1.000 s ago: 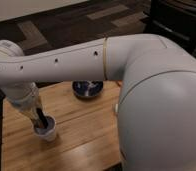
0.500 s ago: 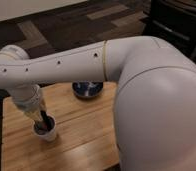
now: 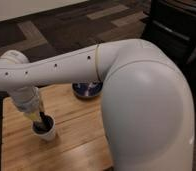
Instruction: Place the eraser in the ceramic cup
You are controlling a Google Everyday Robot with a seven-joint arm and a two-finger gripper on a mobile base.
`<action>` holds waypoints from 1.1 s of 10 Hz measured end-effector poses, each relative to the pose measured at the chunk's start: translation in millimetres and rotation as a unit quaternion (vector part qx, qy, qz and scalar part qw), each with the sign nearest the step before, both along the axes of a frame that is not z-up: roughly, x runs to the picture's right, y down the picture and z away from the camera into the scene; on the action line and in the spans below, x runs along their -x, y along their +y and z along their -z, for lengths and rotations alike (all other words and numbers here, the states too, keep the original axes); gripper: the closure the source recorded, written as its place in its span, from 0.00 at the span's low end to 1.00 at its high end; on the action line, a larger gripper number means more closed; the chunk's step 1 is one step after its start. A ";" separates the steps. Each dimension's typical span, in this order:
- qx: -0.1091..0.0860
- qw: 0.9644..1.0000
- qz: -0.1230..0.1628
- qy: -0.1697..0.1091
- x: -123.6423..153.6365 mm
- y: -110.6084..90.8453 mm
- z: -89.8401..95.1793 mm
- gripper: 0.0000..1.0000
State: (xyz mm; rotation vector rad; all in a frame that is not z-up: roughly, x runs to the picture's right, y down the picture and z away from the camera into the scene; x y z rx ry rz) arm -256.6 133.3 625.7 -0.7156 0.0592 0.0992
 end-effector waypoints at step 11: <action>0.003 1.000 0.002 -0.007 4.7 5.6 -1.8 0.20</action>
